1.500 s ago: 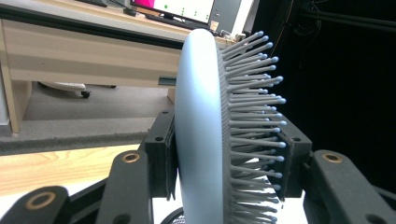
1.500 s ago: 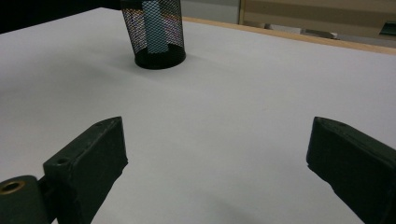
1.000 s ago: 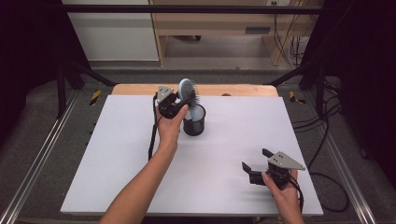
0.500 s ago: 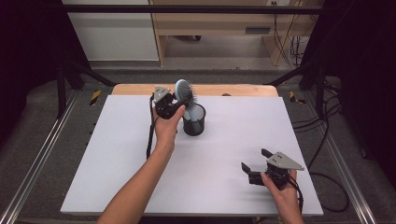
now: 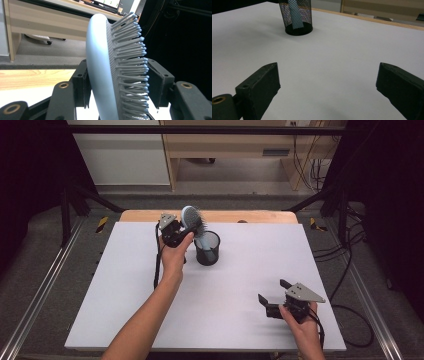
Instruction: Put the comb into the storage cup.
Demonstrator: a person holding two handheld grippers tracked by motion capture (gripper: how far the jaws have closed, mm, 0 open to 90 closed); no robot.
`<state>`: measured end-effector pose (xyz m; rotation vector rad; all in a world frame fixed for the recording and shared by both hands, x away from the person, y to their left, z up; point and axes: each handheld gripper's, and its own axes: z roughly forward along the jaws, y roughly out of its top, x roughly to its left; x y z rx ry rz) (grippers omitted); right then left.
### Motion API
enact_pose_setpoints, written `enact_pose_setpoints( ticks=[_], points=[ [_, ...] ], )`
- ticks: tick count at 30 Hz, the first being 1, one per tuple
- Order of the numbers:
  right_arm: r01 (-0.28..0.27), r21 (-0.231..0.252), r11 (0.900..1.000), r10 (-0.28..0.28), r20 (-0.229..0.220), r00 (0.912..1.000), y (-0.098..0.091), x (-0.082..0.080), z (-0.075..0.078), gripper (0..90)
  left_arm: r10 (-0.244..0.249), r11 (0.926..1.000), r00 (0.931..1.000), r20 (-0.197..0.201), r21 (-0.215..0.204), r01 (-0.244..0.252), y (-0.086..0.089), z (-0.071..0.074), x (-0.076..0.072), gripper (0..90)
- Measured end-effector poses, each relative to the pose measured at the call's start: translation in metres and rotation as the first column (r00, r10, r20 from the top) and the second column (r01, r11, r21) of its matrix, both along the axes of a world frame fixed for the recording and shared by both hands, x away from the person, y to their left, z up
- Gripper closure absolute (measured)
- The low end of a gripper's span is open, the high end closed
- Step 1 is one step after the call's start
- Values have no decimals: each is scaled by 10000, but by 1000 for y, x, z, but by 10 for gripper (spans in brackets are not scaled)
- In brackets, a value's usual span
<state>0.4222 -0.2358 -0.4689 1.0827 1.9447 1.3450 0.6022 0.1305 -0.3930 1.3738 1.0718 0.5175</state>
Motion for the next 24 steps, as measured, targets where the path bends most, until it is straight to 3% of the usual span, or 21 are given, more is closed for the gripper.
enact_pose_setpoints(
  ticks=[24],
  points=[
    [-58,-41,10000,58,-67,10000,1,0,-1,53,159,9998,9996,-237,-125,-162,11,-4,2,408]
  ],
)
